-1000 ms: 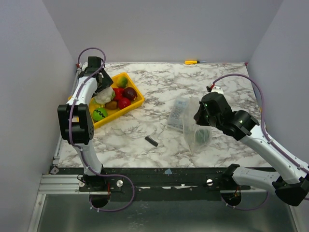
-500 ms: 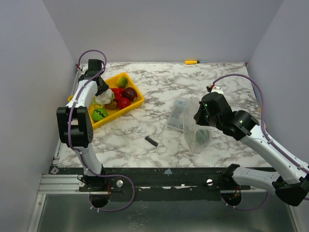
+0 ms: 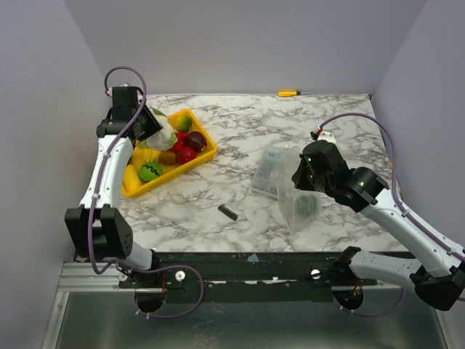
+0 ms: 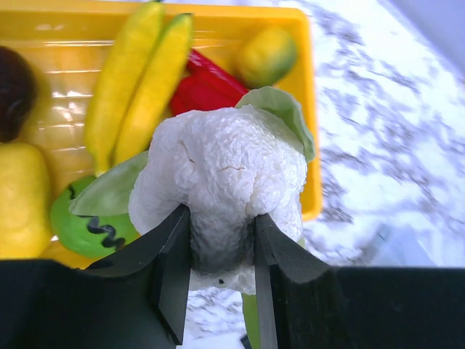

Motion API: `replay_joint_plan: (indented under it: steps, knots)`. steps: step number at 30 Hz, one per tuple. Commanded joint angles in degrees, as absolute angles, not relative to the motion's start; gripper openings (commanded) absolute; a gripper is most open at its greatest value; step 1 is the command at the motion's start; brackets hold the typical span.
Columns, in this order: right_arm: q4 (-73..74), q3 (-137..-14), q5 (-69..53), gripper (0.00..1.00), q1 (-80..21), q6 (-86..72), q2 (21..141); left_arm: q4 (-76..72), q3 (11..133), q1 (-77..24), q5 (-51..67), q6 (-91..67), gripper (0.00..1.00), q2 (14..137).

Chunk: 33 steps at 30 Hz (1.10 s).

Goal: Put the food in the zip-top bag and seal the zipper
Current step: Pick up the fake vegetable from the bin, then place the fake vegetable in the zipper food storage bag.

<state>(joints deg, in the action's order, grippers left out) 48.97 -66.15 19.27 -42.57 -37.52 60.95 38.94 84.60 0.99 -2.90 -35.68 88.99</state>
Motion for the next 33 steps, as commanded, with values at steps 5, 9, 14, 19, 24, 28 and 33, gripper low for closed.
replay_joint_plan:
  steps: [5, 9, 14, 19, 24, 28, 33]
  knots:
    - [48.0, -65.8, 19.5, 0.00, -42.7, -38.1, 59.6, 20.8, 67.2, -1.1, 34.6, -34.7, 0.00, 68.9]
    - [47.6, -65.3, 18.9, 0.00, -42.7, -38.6, 59.6, -1.6, 55.1, -8.5, 48.3, -41.4, 0.00, 58.9]
    - [46.7, -65.3, 17.2, 0.00, -42.6, -39.5, 59.6, -28.0, 45.9, -24.4, 54.3, -48.5, 0.00, 52.6]
    - [46.0, -65.9, 15.4, 0.00, -42.7, -40.2, 59.7, -39.7, 42.8, -35.7, 54.3, -49.7, 0.00, 54.8]
    - [45.4, -66.5, 13.7, 0.00, -42.6, -41.5, 59.4, -48.9, 42.0, -43.0, 54.9, -52.2, 0.00, 62.4]
    - [44.9, -66.9, 12.5, 0.00, -42.7, -42.6, 58.4, -56.2, 41.0, -44.6, 53.6, -54.9, 0.00, 68.3]
    - [44.3, -67.0, 12.0, 0.00, -42.6, -43.5, 57.2, -67.0, 40.9, -45.2, 52.5, -60.8, 0.00, 76.1]
